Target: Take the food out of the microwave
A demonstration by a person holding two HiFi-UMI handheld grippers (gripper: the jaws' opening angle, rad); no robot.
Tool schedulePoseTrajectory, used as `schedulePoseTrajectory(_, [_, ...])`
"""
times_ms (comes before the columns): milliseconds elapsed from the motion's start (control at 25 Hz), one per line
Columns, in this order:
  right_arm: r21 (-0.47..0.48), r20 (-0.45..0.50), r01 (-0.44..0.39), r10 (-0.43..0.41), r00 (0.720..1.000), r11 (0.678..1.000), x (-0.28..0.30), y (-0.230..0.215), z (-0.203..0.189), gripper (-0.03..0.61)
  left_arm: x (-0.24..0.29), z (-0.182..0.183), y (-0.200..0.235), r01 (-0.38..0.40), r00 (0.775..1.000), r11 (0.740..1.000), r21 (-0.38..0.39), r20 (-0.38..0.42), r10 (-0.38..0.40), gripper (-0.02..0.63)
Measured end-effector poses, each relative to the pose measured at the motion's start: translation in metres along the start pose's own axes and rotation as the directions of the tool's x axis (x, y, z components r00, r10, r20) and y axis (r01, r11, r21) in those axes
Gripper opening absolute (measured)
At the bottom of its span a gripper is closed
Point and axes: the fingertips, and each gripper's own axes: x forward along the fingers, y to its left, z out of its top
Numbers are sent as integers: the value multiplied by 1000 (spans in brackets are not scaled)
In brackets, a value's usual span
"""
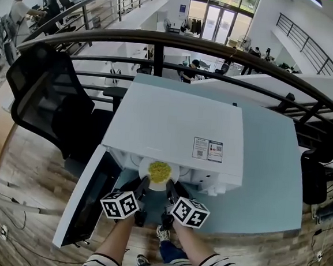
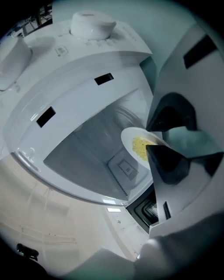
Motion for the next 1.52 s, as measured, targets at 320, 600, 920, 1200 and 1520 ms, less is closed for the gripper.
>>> schedulePoseTrajectory(320, [-2, 33, 1, -1, 999, 1000, -44, 22, -7, 98, -42, -9, -22, 22, 1000, 1000, 18, 5, -23, 107])
schedulePoseTrajectory(600, [-3, 60, 1, -1, 998, 1000, -84, 36, -21, 95, -80, -24, -38, 42, 999, 999, 30, 13, -42, 107])
schedulePoseTrajectory(920, [-10, 83, -2, 3, 997, 1000, -127, 57, -44, 95, -128, -40, -51, 60, 998, 997, 44, 20, -61, 107])
schedulePoseTrajectory(1200, [-9, 94, -9, 9, 995, 1000, -155, 69, -67, 94, -163, -57, -54, 67, 997, 996, 54, 26, -68, 107])
schedulePoseTrajectory(1520, [-20, 88, -11, 12, 996, 1000, -186, 77, -93, 92, -199, -80, -60, 68, 997, 996, 59, 29, -69, 107])
